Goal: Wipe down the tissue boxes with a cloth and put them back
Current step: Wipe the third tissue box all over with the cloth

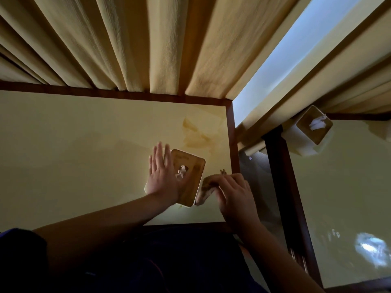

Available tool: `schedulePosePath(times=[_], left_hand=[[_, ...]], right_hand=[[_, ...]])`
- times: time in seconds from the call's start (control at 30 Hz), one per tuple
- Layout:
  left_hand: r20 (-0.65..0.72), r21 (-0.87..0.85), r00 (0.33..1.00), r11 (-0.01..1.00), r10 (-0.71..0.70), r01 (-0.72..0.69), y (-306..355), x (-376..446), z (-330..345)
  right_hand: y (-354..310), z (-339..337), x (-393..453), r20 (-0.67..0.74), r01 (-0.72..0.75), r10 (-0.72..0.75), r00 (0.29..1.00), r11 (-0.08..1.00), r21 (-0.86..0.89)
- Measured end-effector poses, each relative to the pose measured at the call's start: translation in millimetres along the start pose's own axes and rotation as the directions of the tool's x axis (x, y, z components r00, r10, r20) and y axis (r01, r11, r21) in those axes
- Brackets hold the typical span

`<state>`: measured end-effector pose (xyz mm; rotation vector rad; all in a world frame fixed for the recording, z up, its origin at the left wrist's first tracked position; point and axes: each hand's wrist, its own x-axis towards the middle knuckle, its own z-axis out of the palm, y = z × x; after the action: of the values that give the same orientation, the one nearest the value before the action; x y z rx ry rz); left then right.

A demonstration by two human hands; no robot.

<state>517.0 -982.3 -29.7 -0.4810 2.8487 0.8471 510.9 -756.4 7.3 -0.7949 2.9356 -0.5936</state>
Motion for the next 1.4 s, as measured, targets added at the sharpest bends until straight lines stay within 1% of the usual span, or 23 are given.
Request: schedulePosePath(times=[0.03, 0.07, 0.1, 0.17, 0.23, 0.3, 0.37, 0.4, 0.43, 0.5, 0.57, 0.63, 0.67, 0.73, 0.77, 0.87, 1.0, 1.13, 1.23, 1.27, 1.4], left_hand=[[0.054, -0.020, 0.990, 0.992, -0.127, 0.128, 7.7, -6.2, 2.0], [0.111, -0.005, 0.971, 0.977, -0.211, 0.212, 13.1, -11.3, 4.0], [0.159, 0.029, 0.955, 0.968, -0.252, 0.251, 16.0, -14.6, 6.4], [0.228, 0.119, 0.938, 0.963, -0.263, 0.242, 18.2, -14.8, 6.1], [0.297, 0.210, 0.929, 0.964, -0.220, 0.161, 17.6, -8.9, 1.6], [0.395, 0.275, 0.913, 0.961, -0.106, -0.008, 17.1, -0.5, -4.9], [0.499, 0.316, 0.866, 0.927, 0.019, -0.202, 14.9, 8.1, -11.7], [0.536, 0.329, 0.842, 0.905, 0.057, -0.271, 13.2, 11.2, -14.4], [0.559, 0.336, 0.825, 0.887, 0.082, -0.316, 11.3, 13.2, -16.4], [0.568, 0.316, 0.814, 0.880, 0.125, -0.356, 6.4, 13.9, -16.4], [0.507, 0.214, 0.841, 0.918, 0.187, -0.333, 2.2, 11.3, -11.6], [0.368, 0.106, 0.904, 0.956, 0.219, -0.274, 0.4, 7.1, -5.1], [0.289, 0.077, 0.932, 0.965, 0.221, -0.252, 0.0, 5.3, -0.7], [0.171, 0.062, 0.959, 0.969, 0.225, -0.238, -0.5, 0.7, 7.3], [0.137, 0.073, 0.963, 0.967, 0.232, -0.243, -1.1, -1.2, 11.1], [0.080, 0.148, 0.967, 0.956, 0.243, -0.252, -3.5, -3.5, 21.4], [-0.012, 0.153, 0.970, 0.959, 0.244, -0.240, -2.7, -2.1, 30.4], [-0.018, 0.130, 0.965, 0.958, 0.262, -0.257, -5.0, -3.3, 31.5], [-0.035, 0.128, 0.961, 0.955, 0.275, -0.268, -7.7, -2.1, 34.3], [-0.045, 0.134, 0.959, 0.953, 0.281, -0.273, -9.1, -1.8, 35.5], [-0.088, 0.140, 0.947, 0.945, 0.308, -0.295, -10.2, -0.4, 38.1]], right_hand=[[2.6, -1.5, -2.5, -0.026, 0.003, -0.003, 1.000, 1.000, -0.031], [4.3, -3.3, -5.0, -0.054, 0.010, -0.013, 0.998, 0.998, -0.066], [4.8, -5.3, -7.2, -0.083, 0.019, -0.027, 0.996, 0.995, -0.099], [3.4, -8.5, -8.4, -0.123, 0.022, -0.038, 0.992, 0.991, -0.130], [1.6, -8.8, -6.9, -0.107, 0.011, -0.025, 0.994, 0.992, -0.126], [0.4, -7.2, -3.6, -0.047, -0.006, 0.001, 0.999, 0.992, -0.124], [-0.8, -5.8, 3.4, 0.030, -0.013, 0.016, 0.999, 0.995, -0.100], [-1.9, -4.1, 8.1, 0.063, -0.009, 0.014, 0.998, 0.996, -0.084], [-3.2, -1.4, 13.3, 0.088, -0.002, 0.008, 0.996, 0.997, -0.073], [-4.7, 7.5, 22.7, 0.126, 0.012, -0.002, 0.992, 0.997, -0.081], [-4.6, 18.7, 28.1, 0.145, -0.020, 0.034, 0.989, 0.995, -0.096], [-7.0, 25.7, 28.0, 0.103, -0.103, 0.111, 0.988, 0.991, -0.085], [-7.6, 28.2, 26.5, 0.065, -0.120, 0.125, 0.990, 0.989, -0.081], [-9.1, 29.1, 20.8, 0.018, -0.086, 0.088, 0.996, 0.993, -0.085], [-10.5, 27.5, 18.0, 0.027, -0.064, 0.066, 0.997, 0.994, -0.085], [-14.9, 19.7, 7.3, 0.117, -0.065, 0.078, 0.990, 0.991, -0.117], [-19.1, 12.7, -8.2, 0.156, -0.108, 0.145, 0.977, 0.968, -0.225], [-24.3, 8.3, 0.0, 0.173, -0.145, 0.194, 0.966, 0.955, -0.258], [-32.0, 4.4, 23.1, 0.247, -0.153, 0.221, 0.943, 0.951, -0.268], [-34.7, 5.2, 32.9, 0.255, -0.155, 0.229, 0.939, 0.948, -0.277], [-40.8, 11.2, 77.2, 0.194, -0.211, 0.267, 0.944, 0.940, -0.268]])
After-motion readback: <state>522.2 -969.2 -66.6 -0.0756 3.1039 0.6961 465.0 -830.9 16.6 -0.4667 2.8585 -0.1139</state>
